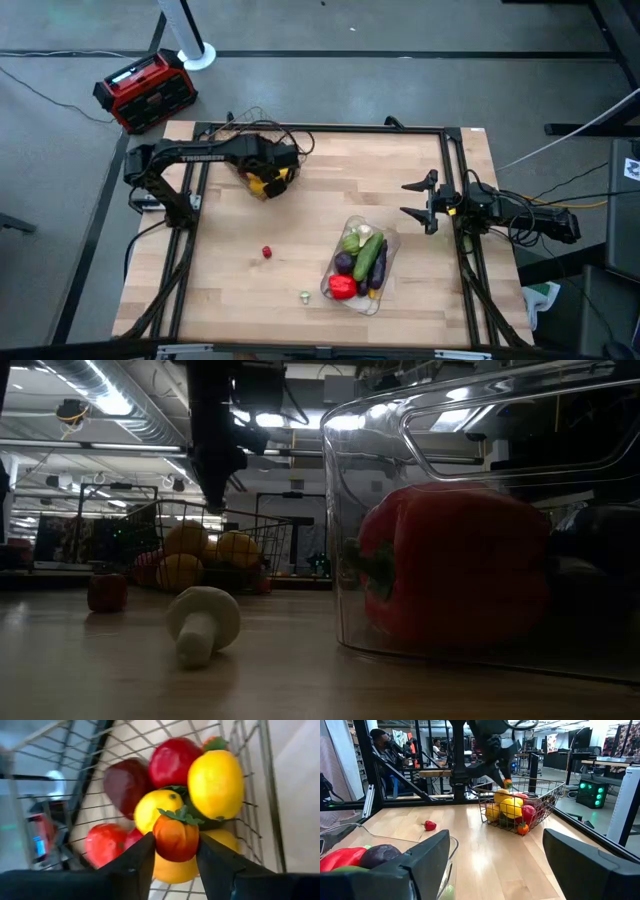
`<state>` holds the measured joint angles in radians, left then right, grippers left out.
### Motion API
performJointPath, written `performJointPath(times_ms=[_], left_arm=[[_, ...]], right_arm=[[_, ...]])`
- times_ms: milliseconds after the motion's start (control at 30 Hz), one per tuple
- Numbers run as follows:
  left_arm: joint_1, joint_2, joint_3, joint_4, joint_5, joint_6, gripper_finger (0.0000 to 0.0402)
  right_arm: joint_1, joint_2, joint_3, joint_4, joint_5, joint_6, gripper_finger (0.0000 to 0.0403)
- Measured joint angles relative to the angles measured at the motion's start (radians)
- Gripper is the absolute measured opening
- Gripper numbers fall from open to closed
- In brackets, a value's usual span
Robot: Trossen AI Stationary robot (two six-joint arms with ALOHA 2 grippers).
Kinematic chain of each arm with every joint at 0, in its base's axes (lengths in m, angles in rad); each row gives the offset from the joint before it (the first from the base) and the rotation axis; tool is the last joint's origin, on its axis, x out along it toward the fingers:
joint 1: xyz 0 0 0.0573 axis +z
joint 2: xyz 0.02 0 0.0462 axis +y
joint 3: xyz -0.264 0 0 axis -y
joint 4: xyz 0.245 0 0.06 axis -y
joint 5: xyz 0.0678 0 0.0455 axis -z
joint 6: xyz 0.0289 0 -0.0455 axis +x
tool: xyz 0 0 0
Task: Sort produce into baskets
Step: Put the peach into the wire basket, then put the red chili pepper into the transparent bin
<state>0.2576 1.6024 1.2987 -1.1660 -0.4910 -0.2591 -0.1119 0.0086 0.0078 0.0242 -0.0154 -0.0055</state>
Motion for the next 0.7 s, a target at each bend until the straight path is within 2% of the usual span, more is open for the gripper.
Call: performJointPath(times_ms=[300, 400, 567, 633, 700], left_arm=[[0.060, 0.000, 0.000, -0.007, 0.219, 0.063, 0.0219], [0.066, -0.006, 0.000, -0.022, 0.372, 0.087, 0.0238], [0.049, -0.047, 0.001, -0.051, 0.740, -0.069, 0.0246], [0.026, -0.060, 0.001, -0.055, 0.807, -0.123, 0.0246], [-0.011, -0.074, 0.001, -0.053, 0.808, -0.150, 0.0246]], right_arm=[[0.000, 0.000, 0.000, 0.000, 0.000, 0.000, 0.0317], [0.000, 0.000, 0.000, 0.000, 0.000, 0.000, 0.0317], [0.000, 0.000, 0.000, 0.000, 0.000, 0.000, 0.0317], [0.000, 0.001, 0.000, 0.000, 0.000, 0.000, 0.0317], [0.000, 0.001, 0.000, 0.000, 0.000, 0.000, 0.0317]])
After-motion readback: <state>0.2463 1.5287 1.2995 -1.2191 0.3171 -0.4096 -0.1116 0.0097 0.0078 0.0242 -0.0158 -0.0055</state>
